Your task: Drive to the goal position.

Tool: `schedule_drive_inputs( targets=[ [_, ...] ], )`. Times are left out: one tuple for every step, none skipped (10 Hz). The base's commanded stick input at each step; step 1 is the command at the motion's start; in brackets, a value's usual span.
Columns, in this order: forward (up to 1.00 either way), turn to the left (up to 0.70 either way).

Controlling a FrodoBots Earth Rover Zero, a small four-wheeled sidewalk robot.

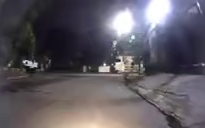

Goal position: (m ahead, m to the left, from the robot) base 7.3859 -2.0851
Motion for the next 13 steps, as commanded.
schedule_drive_inputs(
  targets=[
    [0.7, 0.0],
    [0.7, 0.0],
    [0.7, 0.0],
    [0.7, 0.0],
    [0.7, -0.11],
    [0.7, -0.28],
    [0.7, -0.35],
    [0.7, -0.35],
    [0.7, -0.35],
    [0.7, -0.35],
    [0.7, -0.35],
    [0.7, -0.35],
    [0.7, -0.35]
  ],
)
